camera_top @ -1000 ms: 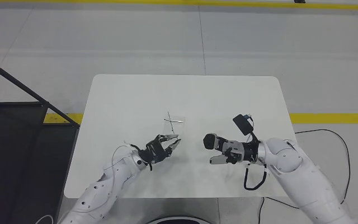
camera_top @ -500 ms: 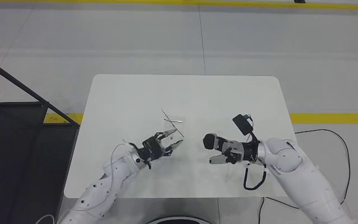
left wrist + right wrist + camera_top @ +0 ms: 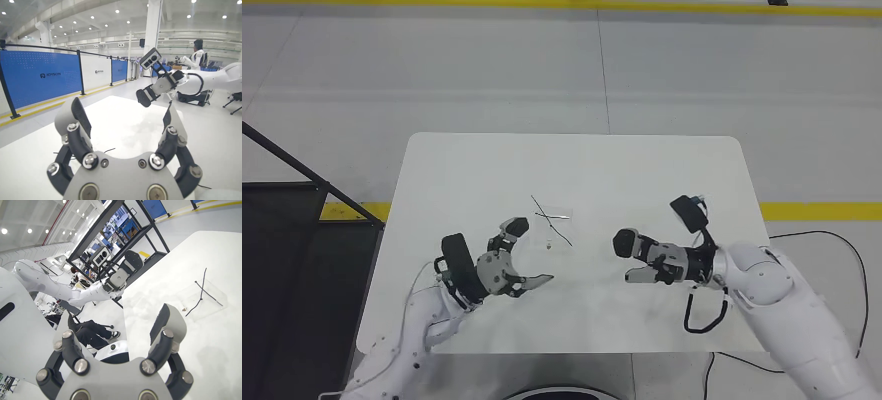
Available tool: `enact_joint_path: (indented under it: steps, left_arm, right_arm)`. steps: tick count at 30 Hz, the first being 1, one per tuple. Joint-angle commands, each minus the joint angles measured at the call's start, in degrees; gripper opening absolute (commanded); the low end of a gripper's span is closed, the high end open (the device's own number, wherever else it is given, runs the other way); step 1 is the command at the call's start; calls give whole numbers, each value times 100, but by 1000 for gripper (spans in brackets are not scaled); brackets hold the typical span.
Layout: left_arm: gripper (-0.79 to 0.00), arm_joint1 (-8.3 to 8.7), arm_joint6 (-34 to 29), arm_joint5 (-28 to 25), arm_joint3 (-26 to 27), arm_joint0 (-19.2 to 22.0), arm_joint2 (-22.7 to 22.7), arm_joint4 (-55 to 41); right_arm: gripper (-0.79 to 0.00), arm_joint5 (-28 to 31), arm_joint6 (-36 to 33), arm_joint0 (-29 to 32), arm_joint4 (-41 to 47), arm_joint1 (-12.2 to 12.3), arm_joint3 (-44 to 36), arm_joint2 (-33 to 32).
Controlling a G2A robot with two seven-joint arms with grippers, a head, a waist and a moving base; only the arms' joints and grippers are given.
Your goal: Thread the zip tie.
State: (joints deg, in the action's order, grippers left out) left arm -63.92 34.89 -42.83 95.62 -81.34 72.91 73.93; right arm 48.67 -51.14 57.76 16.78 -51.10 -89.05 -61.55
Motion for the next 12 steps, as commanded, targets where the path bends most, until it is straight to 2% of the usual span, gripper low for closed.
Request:
enact_joint_path:
  steps: [1, 5, 9, 12]
  left_arm:
    - [0, 33, -235, -259, 138, -120, 144, -309]
    - [0, 86, -652, -613, 340, -300, 386, -871]
    - [0, 120, -1093, -671, 519, -425, 571, -1322]
    - [-1, 121, -1101, -672, 521, -427, 574, -1334]
  right_arm:
    - [0, -73, 36, 35, 76, 31, -35, -173]
    - [0, -110, 19, 51, 146, 50, -54, -260]
    - [0, -110, 19, 51, 146, 50, -54, -260]
    - [0, -110, 19, 51, 146, 50, -54, -260]
